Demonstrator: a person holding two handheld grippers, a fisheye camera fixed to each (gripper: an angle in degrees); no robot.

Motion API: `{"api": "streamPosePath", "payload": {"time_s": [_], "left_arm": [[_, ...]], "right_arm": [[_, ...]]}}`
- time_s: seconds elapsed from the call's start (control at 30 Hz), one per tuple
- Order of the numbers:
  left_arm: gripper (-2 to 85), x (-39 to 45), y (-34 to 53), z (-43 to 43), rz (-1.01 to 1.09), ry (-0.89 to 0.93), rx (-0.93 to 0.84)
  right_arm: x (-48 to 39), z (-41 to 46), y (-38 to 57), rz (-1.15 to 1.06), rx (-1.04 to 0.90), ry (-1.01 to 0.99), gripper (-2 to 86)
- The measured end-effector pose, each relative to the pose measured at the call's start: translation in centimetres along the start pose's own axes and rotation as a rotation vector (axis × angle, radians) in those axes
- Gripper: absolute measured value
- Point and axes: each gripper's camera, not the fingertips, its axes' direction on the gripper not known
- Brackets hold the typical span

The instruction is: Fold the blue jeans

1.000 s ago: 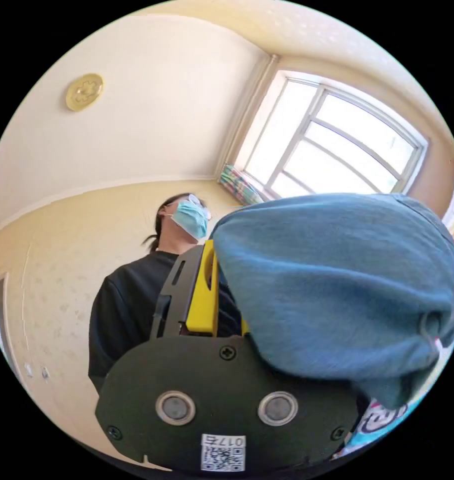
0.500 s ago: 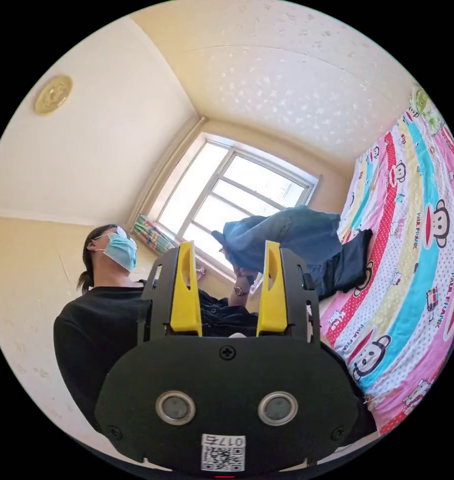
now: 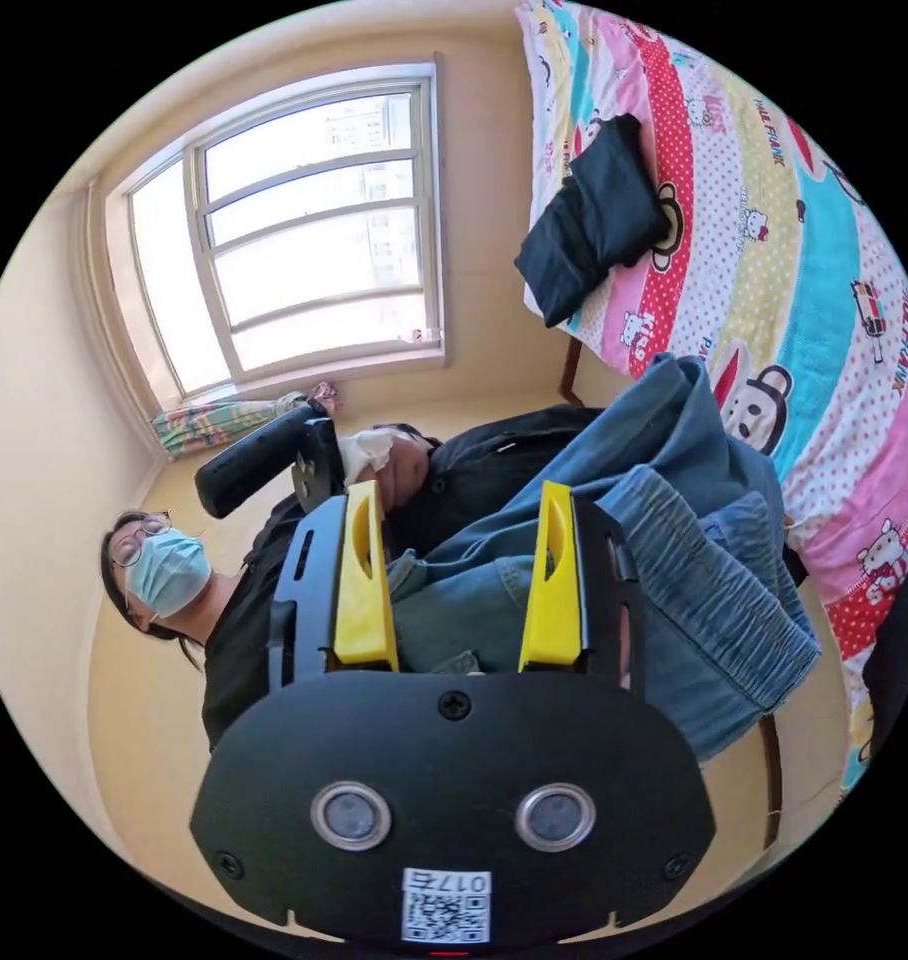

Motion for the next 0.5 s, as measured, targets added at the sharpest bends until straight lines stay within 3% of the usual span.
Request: {"api": "streamPosePath", "payload": {"time_s": [0.13, 0.33, 0.43, 0.5], "left_arm": [[4.4, -0.1, 0.0, 3.1, 0.023, -0.022, -0.013], [4.5, -0.8, -0.4, 6.8, 0.044, -0.006, -0.033], [4.5, -1.4, -0.5, 8.0, 0.044, 0.005, -0.031], [4.5, -1.6, -0.7, 8.7, 0.046, 0.013, -0.035]], "right_arm": [[-2.5, -1.0, -1.0, -0.03, 0.143, 0.135, 19.7], [-5.9, 1.0, -2.9, 0.022, 0.364, 0.548, 23.1], [-6.5, 3.5, -4.9, 0.058, 0.305, 0.633, 24.7], [-5.0, 7.0, -7.9, 0.106, 0.16, 0.635, 25.5]]}}
